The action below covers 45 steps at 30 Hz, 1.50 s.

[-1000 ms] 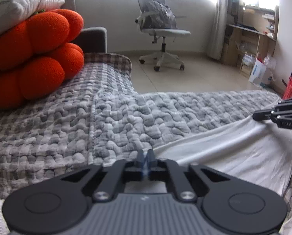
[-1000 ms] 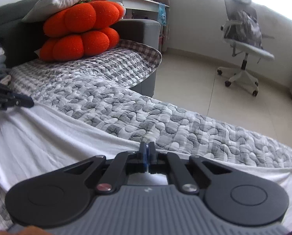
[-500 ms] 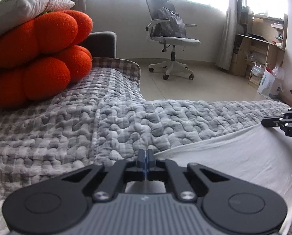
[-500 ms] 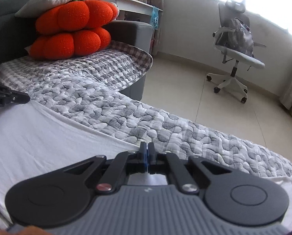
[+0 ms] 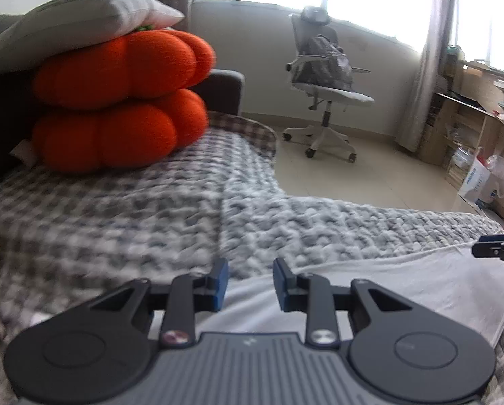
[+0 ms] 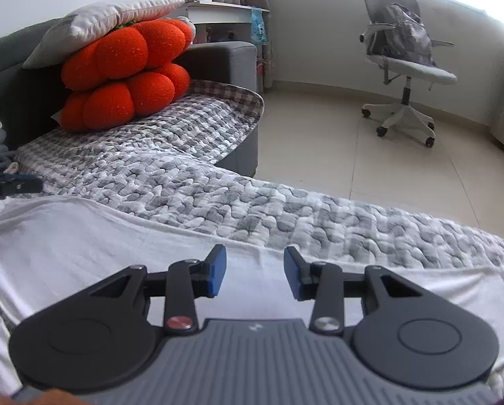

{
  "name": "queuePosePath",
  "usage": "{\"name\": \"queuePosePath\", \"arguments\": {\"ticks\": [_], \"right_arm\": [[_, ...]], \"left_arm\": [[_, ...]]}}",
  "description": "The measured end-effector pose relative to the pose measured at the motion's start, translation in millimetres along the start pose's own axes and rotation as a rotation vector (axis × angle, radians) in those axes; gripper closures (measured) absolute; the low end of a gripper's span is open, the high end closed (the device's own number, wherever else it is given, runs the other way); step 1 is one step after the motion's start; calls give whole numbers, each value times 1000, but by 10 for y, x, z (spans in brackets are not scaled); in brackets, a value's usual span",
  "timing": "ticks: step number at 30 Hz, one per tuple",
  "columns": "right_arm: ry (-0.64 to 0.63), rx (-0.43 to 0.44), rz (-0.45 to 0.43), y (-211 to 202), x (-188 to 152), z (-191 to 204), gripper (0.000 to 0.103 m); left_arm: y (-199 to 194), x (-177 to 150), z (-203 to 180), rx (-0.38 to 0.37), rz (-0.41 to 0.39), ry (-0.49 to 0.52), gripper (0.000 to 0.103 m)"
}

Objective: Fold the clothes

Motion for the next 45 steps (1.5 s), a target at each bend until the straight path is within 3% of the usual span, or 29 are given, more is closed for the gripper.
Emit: {"name": "queuePosePath", "arguments": {"ticks": [7, 11, 15, 21, 29, 40, 45], "right_arm": [[18, -22, 34, -68, -150, -13, 61], [20, -60, 68, -58, -258, -76, 61], [56, -78, 67, -138, -287, -151, 61], [69, -69, 58, -285, -299, -96, 60], [59, -54, 48, -455, -313, 57, 58], [34, -24, 35, -717, -279, 372, 54], [25, -18, 37, -850, -239, 547, 52]], "left_arm": [[-180, -290, 337, 56, 42, -25, 73], [-100, -500, 696, 158, 99, -66, 73], [-180, -469, 937, 197, 61, -170, 71], [-457, -441, 830, 158, 15, -196, 63], [-683, -486, 579, 137, 6, -153, 55], [-1029, -606, 416, 232, 76, -119, 44], [-1186, -670, 307, 258, 120, -116, 33]]}}
Point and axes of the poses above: each gripper's, at about its wrist camera, not at the fingertips, and y roughly the way its jaws point, z to its left, x to its top, the point moved 8 cm from there along y, roughly the way its jaws point, and after that the axes turned 3 degrees about -x, right-handed, at the moved point
